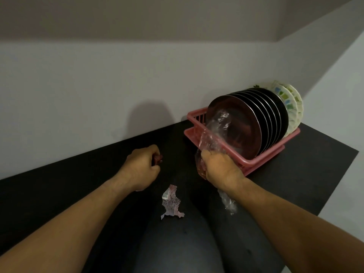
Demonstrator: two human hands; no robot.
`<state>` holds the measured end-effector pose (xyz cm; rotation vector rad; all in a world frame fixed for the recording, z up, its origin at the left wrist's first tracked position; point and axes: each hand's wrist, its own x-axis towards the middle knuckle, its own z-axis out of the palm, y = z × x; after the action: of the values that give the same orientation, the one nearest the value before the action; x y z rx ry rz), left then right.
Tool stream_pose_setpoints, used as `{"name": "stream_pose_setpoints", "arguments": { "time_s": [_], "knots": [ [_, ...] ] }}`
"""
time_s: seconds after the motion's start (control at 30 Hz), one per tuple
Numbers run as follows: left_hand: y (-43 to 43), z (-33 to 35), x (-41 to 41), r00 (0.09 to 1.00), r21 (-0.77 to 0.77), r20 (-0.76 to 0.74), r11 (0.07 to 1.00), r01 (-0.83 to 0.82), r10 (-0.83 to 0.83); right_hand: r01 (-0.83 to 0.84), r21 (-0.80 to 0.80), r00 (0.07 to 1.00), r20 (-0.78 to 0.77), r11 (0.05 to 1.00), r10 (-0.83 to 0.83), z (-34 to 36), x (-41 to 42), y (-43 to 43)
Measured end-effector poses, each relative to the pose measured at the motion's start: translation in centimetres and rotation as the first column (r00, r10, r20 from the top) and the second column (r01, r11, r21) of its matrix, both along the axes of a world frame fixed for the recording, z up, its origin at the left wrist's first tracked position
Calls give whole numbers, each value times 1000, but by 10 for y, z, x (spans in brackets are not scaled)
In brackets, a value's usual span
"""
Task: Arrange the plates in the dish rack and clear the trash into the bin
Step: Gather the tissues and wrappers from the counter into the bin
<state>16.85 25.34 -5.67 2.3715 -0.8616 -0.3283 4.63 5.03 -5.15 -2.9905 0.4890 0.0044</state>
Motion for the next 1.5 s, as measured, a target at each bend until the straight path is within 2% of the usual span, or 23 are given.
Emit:
{"name": "stream_pose_setpoints", "arguments": {
  "time_s": [0.17,0.27,0.37,0.43,0.53,0.67,0.73,0.8,0.9,1.03,1.17,1.37,1.5],
  "knots": [
    [-3,1,-18,996,-35,-67,997,63,-65,-57,77,998,28,995,55,-5,-11,-5],
    [-7,6,-34,996,-52,-67,997,51,-55,-75,109,994,-72,991,83,-8,-24,-9],
    [-14,11,-51,997,-83,-69,996,24,-30,-26,250,974,-212,968,81,-2,-40,-13],
    [-19,12,-61,999,-109,-50,994,-18,13,-7,277,967,-244,961,78,2,-53,-18],
    [-26,13,-72,997,-129,-44,989,-67,61,-8,221,987,-157,975,44,3,-65,-27],
    [-36,20,-82,999,-14,-44,999,-33,33,-51,125,999,-11,991,53,10,-74,-32],
    [-39,26,-87,993,-14,-118,1000,-15,13,-73,134,995,72,988,64,12,-77,-32],
    [-41,29,-90,989,4,-150,1000,-5,6,-66,219,992,116,973,42,15,-80,-31],
    [-44,32,-96,994,-7,-111,1000,-18,17,18,337,998,44,941,-35,24,-86,-30],
    [-47,36,-102,999,-78,-24,997,-24,22,31,316,997,-72,948,-8,28,-100,-33],
    [-54,37,-108,999,-48,-12,998,31,-32,40,257,999,-1,966,-41,31,-110,-40],
    [-68,30,-121,1000,-72,-29,997,6,-8,27,344,995,79,939,-58,31,-125,-58],
    [-80,26,-132,999,-115,-7,992,-42,41,-17,494,987,145,869,-63,22,-133,-67]
  ]
}}
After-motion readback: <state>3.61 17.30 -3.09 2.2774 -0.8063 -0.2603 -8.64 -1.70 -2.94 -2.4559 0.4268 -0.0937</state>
